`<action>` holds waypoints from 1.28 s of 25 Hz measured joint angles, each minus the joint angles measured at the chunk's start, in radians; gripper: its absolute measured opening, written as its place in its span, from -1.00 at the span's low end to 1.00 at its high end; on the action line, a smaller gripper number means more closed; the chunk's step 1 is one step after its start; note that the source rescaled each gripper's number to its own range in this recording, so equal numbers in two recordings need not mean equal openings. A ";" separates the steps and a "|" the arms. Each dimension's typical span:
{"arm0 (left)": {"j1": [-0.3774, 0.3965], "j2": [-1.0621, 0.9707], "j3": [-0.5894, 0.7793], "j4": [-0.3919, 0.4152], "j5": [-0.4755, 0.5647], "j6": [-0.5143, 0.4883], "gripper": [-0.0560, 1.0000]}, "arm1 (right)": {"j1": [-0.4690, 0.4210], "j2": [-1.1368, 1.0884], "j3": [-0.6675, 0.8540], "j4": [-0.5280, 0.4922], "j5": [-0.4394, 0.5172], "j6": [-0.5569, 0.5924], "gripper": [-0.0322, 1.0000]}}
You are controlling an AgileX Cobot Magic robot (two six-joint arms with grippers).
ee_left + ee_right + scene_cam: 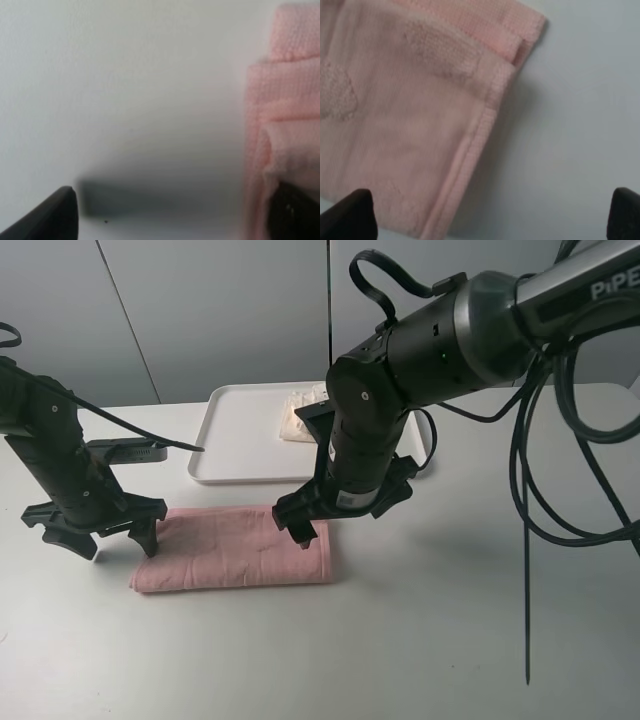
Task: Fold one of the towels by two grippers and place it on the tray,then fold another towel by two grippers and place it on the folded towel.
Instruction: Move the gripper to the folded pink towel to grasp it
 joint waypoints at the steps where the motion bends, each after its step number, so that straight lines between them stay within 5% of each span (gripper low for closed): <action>1: 0.000 0.000 0.000 0.000 0.000 0.000 0.96 | 0.000 0.016 -0.017 0.005 0.012 0.000 1.00; 23: 0.000 0.000 0.000 0.000 0.002 0.000 0.96 | -0.001 0.200 -0.143 0.075 0.044 0.004 0.76; 32: 0.000 0.000 0.000 0.002 0.002 0.000 0.96 | -0.001 0.201 -0.147 0.102 0.004 0.004 -0.37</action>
